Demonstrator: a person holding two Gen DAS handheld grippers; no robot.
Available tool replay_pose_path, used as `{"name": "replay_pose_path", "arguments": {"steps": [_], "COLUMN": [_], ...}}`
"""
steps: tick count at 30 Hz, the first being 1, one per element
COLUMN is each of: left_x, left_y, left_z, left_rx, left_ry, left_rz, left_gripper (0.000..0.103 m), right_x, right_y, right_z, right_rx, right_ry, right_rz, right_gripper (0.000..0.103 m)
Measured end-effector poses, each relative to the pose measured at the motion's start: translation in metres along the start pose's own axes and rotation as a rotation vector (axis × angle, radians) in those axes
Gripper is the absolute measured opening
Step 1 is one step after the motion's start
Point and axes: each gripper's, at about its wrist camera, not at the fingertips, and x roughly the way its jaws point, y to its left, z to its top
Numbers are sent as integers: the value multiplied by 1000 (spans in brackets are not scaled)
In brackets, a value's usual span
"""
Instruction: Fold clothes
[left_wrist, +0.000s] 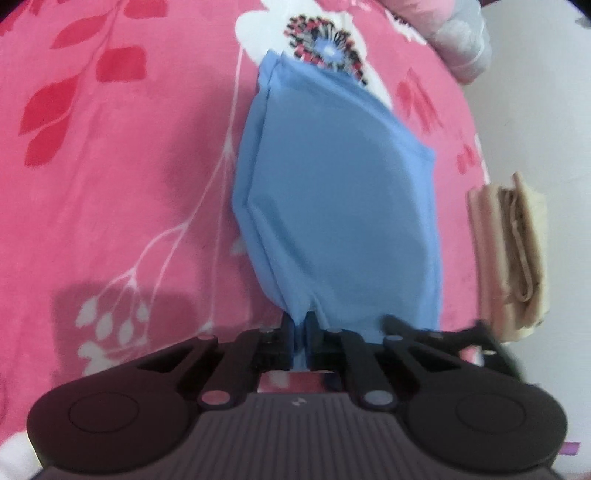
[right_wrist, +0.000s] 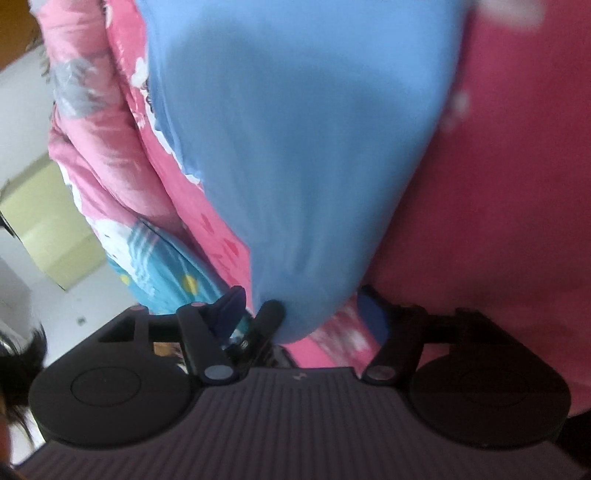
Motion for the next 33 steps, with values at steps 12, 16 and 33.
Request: {"name": "replay_pose_path", "arguments": {"steps": [12,16,33], "left_x": [-20,-17,72], "left_y": [20,34,-1], "left_z": [3,18,84], "left_rx": [-81,-106,-29], "left_ry": [-4,-3,168], "left_rz": [-60,-103,-398], "left_gripper": [40,56,58], "right_x": [27,22,-2], "right_y": [9,16,44], "right_z": [-14,-14,-21], "right_rx": [80,38,-190], "right_ry": [-25,-18,10], "right_rz": [128,132,172], "right_gripper": [5,5,5]}}
